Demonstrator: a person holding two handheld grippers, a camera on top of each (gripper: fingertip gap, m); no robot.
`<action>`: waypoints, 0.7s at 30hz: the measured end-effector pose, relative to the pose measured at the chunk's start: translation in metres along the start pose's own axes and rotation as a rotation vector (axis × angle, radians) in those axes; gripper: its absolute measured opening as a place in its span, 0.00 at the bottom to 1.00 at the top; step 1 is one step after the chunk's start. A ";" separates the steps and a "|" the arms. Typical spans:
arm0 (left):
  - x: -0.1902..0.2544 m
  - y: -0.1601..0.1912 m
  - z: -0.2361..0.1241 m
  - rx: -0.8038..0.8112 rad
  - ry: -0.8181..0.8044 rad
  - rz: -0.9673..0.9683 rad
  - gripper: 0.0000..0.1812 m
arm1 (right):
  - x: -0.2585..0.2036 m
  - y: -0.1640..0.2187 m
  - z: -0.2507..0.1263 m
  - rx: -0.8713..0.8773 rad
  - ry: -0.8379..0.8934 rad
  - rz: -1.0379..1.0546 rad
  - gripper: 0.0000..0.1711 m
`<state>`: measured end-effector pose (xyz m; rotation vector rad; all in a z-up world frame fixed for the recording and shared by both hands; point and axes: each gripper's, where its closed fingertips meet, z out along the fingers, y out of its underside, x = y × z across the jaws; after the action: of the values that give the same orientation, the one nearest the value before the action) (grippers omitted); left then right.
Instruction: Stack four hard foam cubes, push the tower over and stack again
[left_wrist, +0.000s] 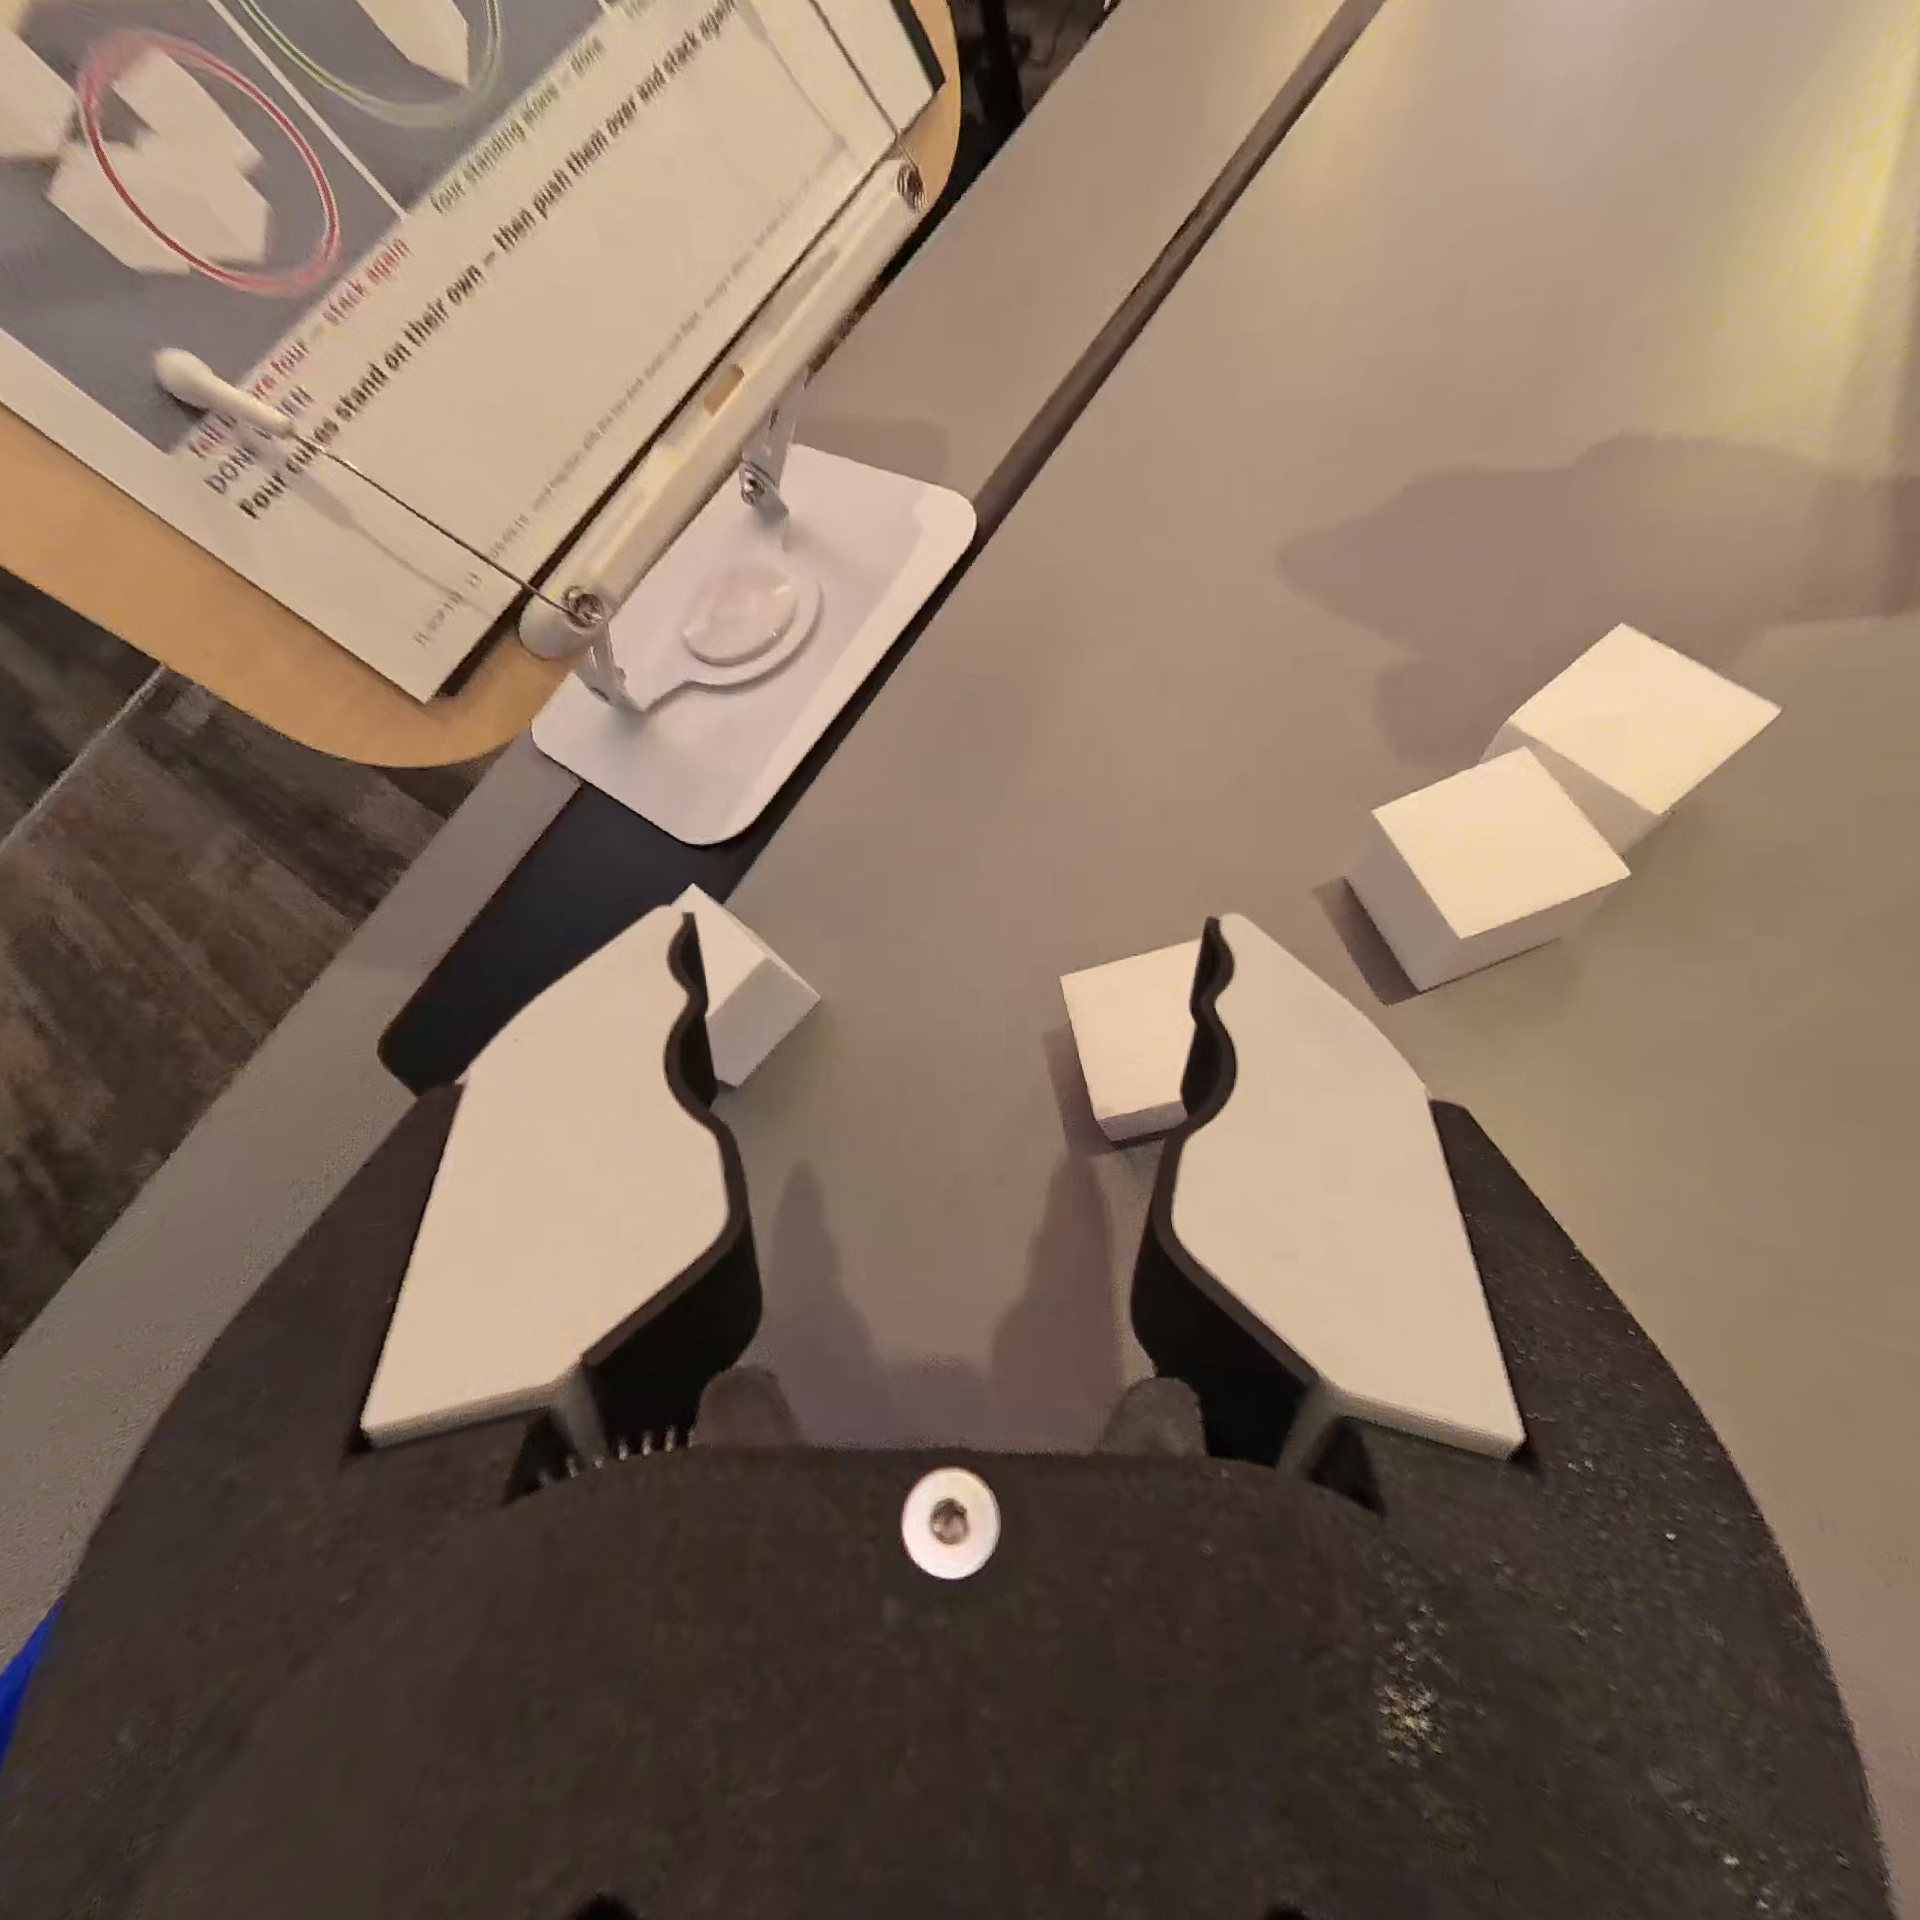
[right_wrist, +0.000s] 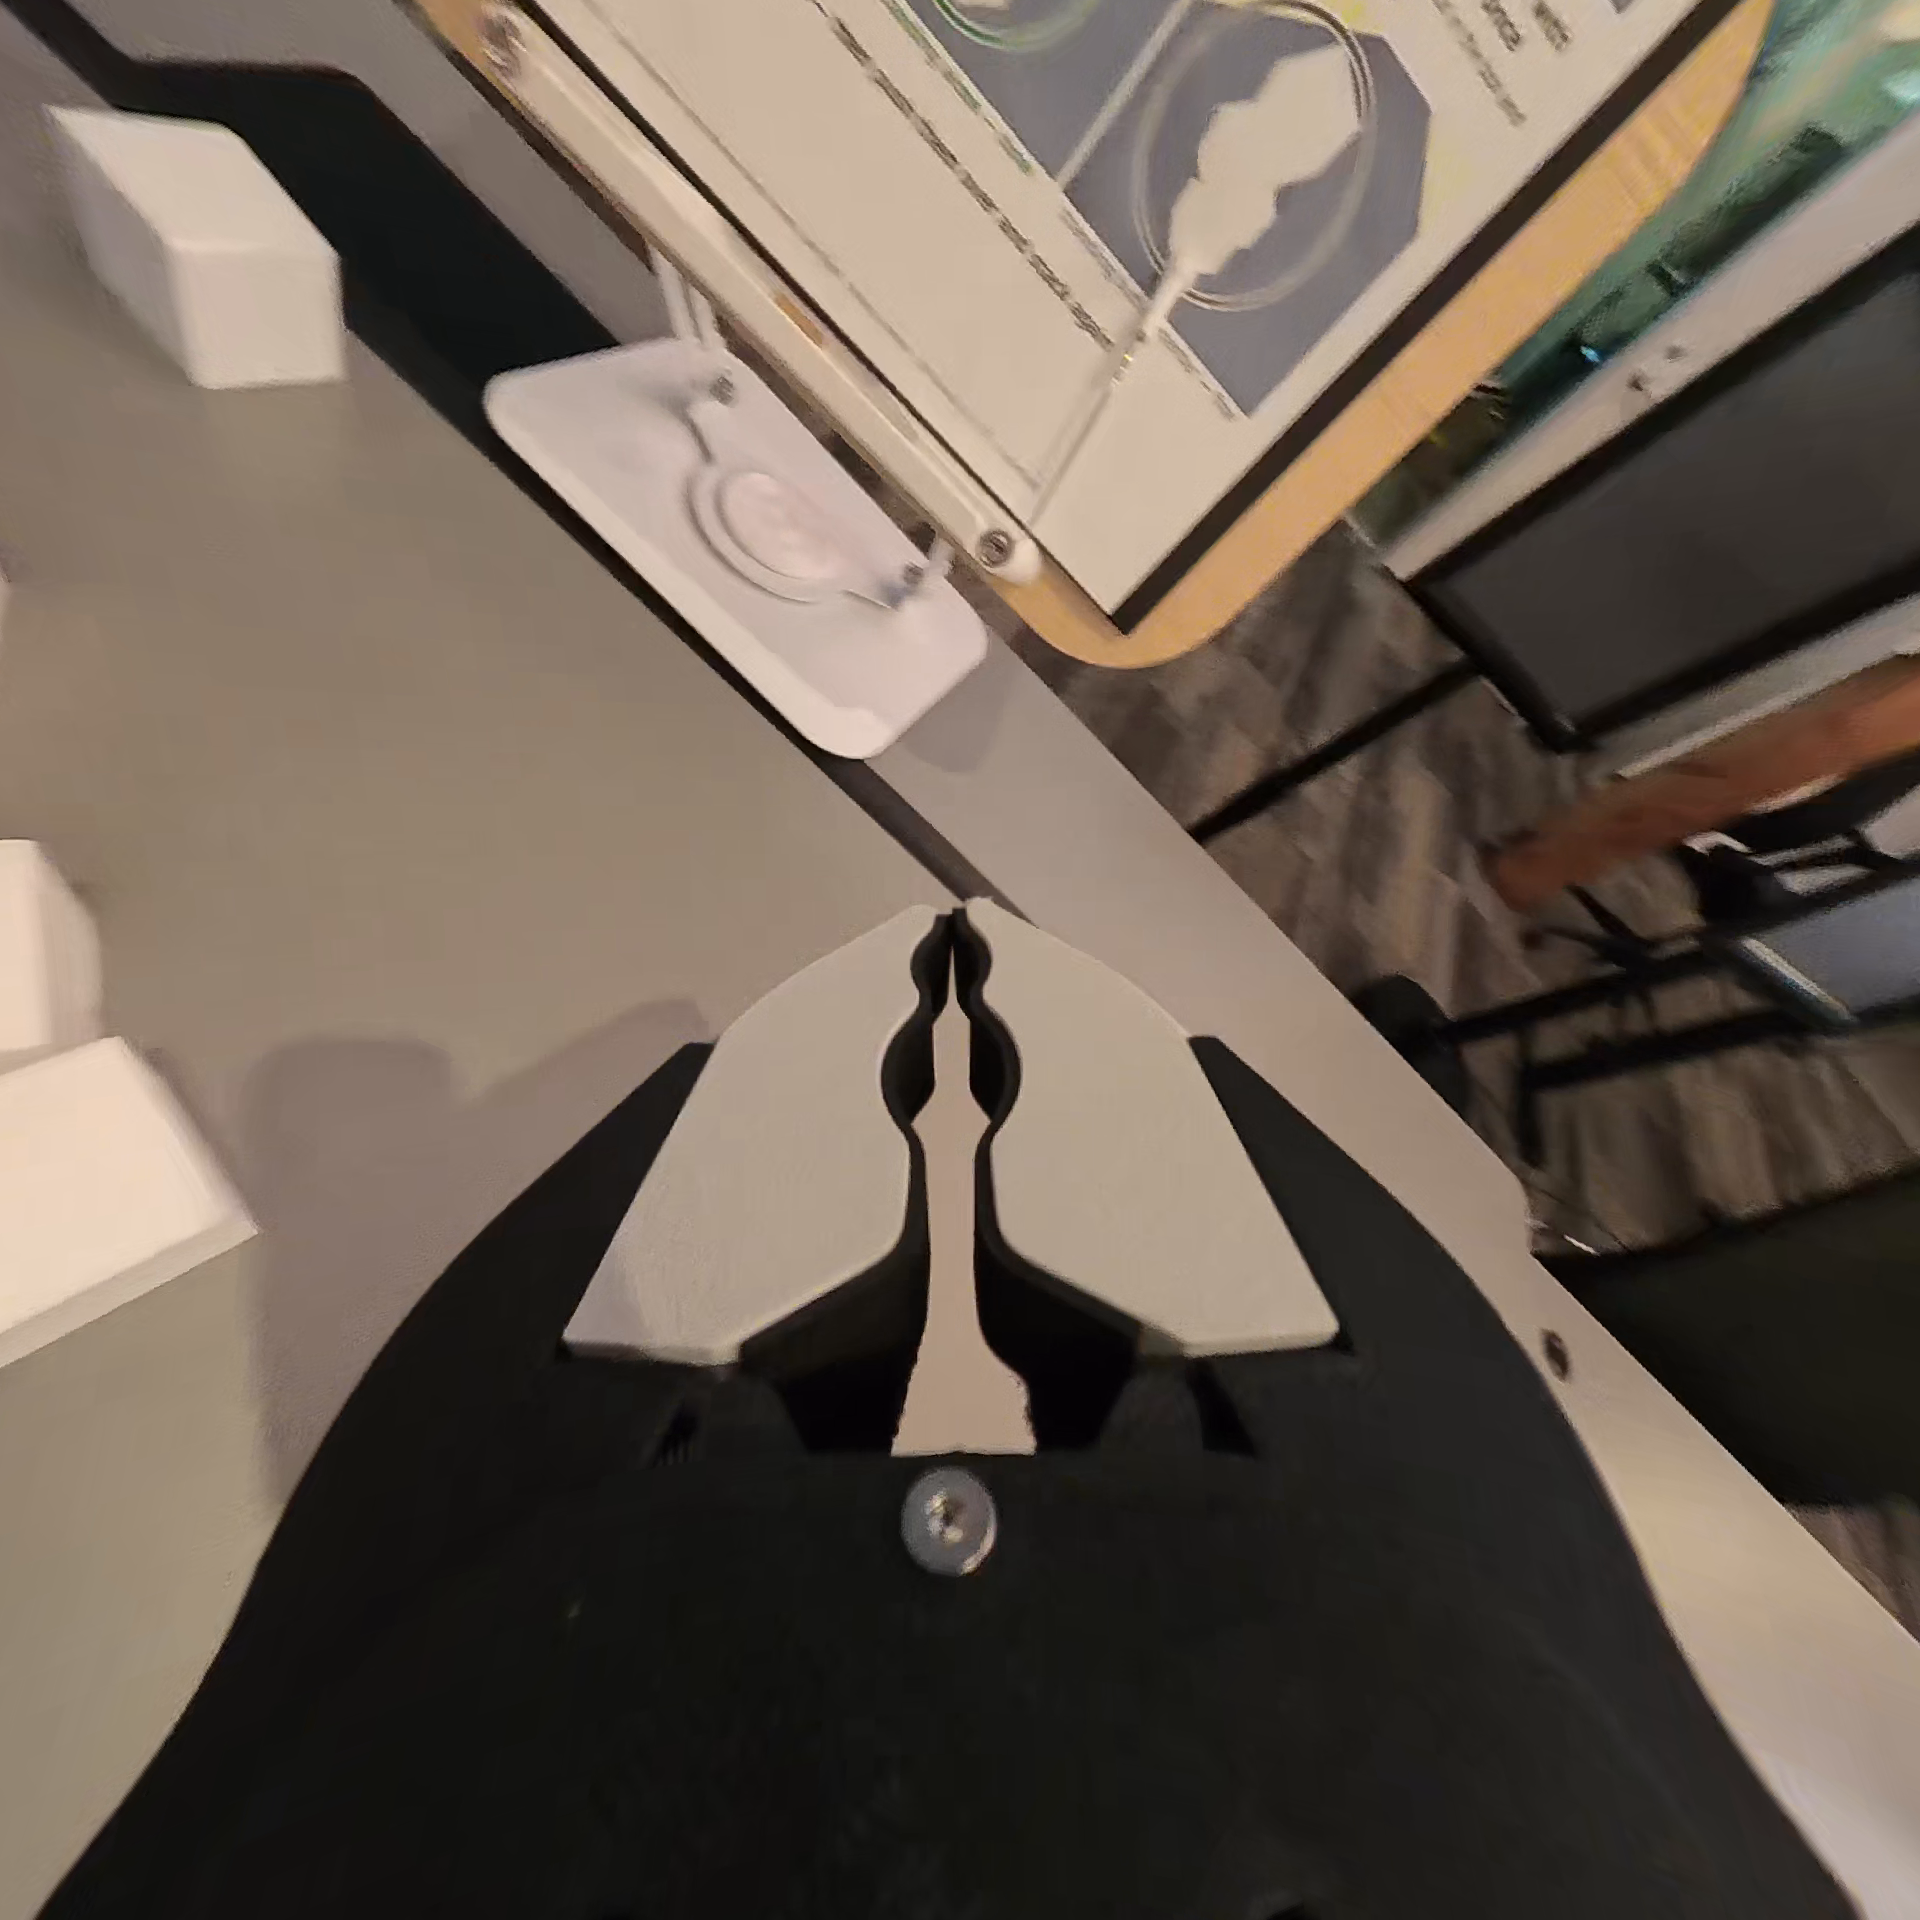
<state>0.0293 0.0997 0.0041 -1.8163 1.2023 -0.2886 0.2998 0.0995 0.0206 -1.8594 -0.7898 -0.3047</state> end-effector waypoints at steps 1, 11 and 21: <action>0.000 0.003 0.001 -0.018 -0.007 0.001 0.50 | 0.000 0.001 0.001 -0.009 0.016 -0.006 0.01; 0.016 0.056 0.017 -0.272 -0.004 -0.016 0.52 | -0.016 0.003 0.004 -0.030 -0.024 -0.045 0.01; 0.029 0.064 0.041 -0.375 -0.020 -0.100 0.55 | -0.018 0.007 0.008 -0.035 -0.057 -0.042 0.02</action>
<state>0.0300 0.0921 -0.0768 -2.2012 1.2134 -0.1036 0.2897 0.0979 0.0028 -1.8930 -0.8687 -0.2948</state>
